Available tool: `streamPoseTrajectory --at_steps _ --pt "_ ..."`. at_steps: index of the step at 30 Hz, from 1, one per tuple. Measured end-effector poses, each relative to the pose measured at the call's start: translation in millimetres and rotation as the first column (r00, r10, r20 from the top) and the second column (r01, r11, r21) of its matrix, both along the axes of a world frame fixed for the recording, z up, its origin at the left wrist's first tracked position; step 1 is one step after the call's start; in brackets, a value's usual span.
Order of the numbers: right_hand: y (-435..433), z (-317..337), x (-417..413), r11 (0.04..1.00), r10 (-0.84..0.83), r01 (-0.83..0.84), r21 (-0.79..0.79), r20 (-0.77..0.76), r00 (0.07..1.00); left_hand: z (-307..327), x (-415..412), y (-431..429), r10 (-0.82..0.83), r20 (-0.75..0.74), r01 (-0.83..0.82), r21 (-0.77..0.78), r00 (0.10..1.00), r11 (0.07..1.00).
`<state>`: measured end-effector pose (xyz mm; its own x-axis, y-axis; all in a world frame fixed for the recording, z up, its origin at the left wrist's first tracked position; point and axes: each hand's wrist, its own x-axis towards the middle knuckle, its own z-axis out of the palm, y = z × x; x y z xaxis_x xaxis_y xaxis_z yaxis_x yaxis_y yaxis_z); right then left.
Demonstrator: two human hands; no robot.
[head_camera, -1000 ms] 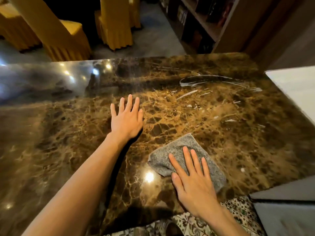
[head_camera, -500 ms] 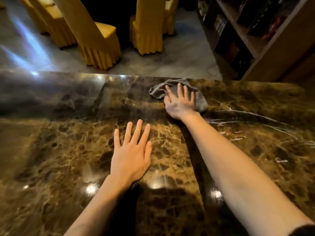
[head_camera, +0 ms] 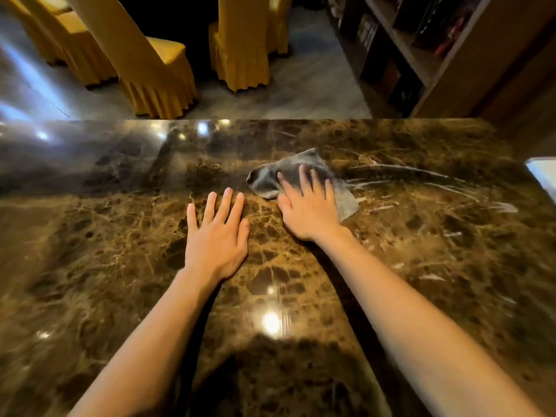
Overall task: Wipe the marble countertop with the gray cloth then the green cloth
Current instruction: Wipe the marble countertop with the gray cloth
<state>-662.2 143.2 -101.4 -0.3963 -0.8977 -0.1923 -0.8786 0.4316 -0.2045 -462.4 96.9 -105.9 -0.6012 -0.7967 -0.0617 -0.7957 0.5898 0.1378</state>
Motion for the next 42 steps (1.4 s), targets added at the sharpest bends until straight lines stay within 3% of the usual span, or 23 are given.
streamPoseTrajectory --at_steps 10,16,24,42 --pt "271.5 -2.8 110.4 1.0 0.003 -0.003 -0.021 -0.026 1.0 21.2 -17.0 73.7 -0.113 -0.032 0.113 0.002 0.993 0.994" --pt "325.0 3.6 138.6 0.998 -0.059 0.058 0.019 0.048 0.997 17.7 -31.5 100.2 -0.152 -0.042 0.154 0.031 0.987 0.988" --pt "274.9 5.5 98.6 0.992 -0.13 0.13 0.006 0.003 0.992 13.1 -51.5 94.5 -0.157 -0.034 0.158 0.039 0.987 0.987" --pt "3.7 -1.1 -87.4 0.998 -0.069 0.069 0.011 -0.03 0.997 -3.1 -87.5 65.4 -0.082 -0.027 0.083 0.03 0.996 0.996"
